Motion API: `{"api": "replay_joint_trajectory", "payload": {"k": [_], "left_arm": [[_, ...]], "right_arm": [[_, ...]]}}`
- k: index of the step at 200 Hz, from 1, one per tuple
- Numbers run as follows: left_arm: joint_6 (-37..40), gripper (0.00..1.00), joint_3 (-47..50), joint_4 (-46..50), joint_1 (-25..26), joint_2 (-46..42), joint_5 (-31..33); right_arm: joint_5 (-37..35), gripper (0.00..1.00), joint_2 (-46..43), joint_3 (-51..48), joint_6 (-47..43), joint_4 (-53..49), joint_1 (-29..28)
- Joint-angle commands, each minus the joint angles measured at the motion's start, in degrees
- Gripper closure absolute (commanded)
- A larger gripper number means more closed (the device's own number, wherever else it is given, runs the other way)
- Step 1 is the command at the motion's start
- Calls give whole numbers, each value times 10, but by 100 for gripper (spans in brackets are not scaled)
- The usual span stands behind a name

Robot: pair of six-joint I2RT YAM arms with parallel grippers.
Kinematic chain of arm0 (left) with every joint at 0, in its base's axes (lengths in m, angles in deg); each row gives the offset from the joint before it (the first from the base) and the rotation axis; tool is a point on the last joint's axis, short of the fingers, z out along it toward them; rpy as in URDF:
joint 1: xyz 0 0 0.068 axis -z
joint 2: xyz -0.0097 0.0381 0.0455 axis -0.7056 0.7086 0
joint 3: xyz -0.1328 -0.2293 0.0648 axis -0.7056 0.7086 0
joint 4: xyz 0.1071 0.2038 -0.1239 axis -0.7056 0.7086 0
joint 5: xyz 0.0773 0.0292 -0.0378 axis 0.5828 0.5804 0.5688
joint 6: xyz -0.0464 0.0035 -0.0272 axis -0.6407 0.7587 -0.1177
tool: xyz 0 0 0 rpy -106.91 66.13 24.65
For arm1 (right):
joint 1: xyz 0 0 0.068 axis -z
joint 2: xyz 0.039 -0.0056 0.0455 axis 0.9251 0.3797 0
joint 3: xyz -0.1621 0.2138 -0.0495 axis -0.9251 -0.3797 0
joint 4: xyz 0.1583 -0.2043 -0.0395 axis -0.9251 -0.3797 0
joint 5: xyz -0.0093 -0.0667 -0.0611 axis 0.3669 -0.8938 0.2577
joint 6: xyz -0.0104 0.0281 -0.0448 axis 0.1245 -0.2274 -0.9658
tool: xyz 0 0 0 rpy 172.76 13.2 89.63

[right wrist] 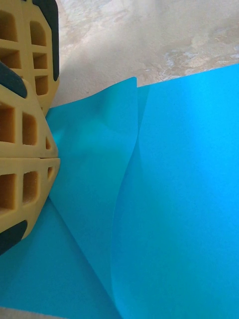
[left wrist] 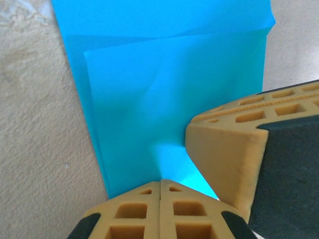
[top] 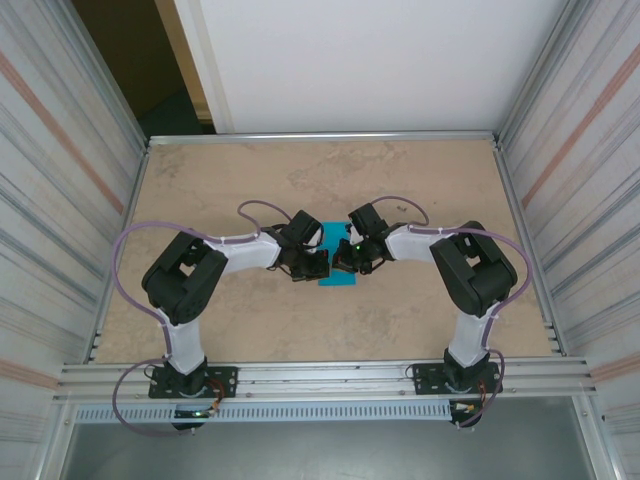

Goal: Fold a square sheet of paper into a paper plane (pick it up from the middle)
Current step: Fold the triangle a second time at the center of the table.

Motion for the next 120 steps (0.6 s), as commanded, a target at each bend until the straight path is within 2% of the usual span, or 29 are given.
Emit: {"api": "replay_joint_trajectory", "payload": {"k": [1,46,85,120], "left_arm": [[6,100,9,37,2,-11,0],[4,97,0,26,-3,-27,-28],[16,97,-7,33,-6,-7,-43],[30,97,13,48,-6,-6,-35]], "right_arm": [[-26,100,22,-3,17,-22,10],[-27,100,23,-6,16,-24,13],[-25,100,29,-4,15,-26,12],[-33,100,33,-2,16,-37,12]]}}
